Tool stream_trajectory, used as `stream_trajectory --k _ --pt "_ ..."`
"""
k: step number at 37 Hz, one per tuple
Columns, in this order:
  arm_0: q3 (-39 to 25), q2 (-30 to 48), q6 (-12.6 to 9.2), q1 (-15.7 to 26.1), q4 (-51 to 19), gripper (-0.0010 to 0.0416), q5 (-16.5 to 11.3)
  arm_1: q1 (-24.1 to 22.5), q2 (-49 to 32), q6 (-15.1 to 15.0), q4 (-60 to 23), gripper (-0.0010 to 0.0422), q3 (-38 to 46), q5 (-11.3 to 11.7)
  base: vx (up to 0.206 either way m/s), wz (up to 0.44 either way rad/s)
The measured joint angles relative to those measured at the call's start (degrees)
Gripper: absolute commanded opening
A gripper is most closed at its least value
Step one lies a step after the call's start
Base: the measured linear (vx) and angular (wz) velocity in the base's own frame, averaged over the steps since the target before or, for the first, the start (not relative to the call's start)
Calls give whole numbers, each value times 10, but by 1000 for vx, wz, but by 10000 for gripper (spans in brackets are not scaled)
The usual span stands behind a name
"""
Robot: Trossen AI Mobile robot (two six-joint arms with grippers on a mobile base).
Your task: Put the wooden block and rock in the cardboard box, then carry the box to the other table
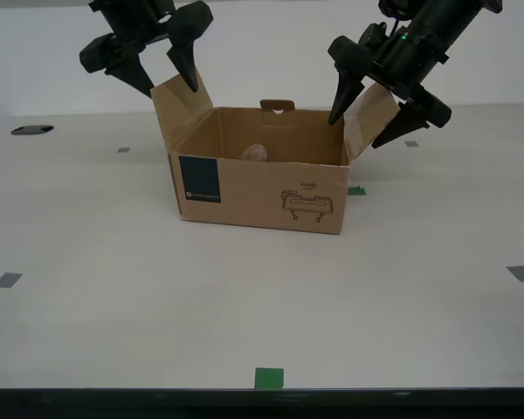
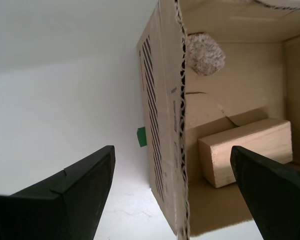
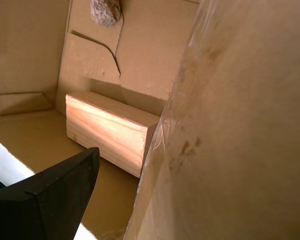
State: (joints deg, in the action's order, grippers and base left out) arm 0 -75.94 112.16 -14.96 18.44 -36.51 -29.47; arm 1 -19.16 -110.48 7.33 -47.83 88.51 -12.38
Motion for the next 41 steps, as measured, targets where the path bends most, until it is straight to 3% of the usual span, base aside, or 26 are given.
stream_trajectory --k 17,29,36,41 --pt "0 -6 0 3 0 389 -1 -1 -85 1 6 313 40 1 0 0" --pt "0 -6 0 5 1 389 -1 -3 -89 -1 -4 311 51 1 0 0" --pt "0 -6 0 6 1 386 -1 -7 -89 -1 -3 266 51 1 0 0" --pt "0 -6 0 7 1 340 -1 -7 -89 -1 6 212 51 1 0 0"
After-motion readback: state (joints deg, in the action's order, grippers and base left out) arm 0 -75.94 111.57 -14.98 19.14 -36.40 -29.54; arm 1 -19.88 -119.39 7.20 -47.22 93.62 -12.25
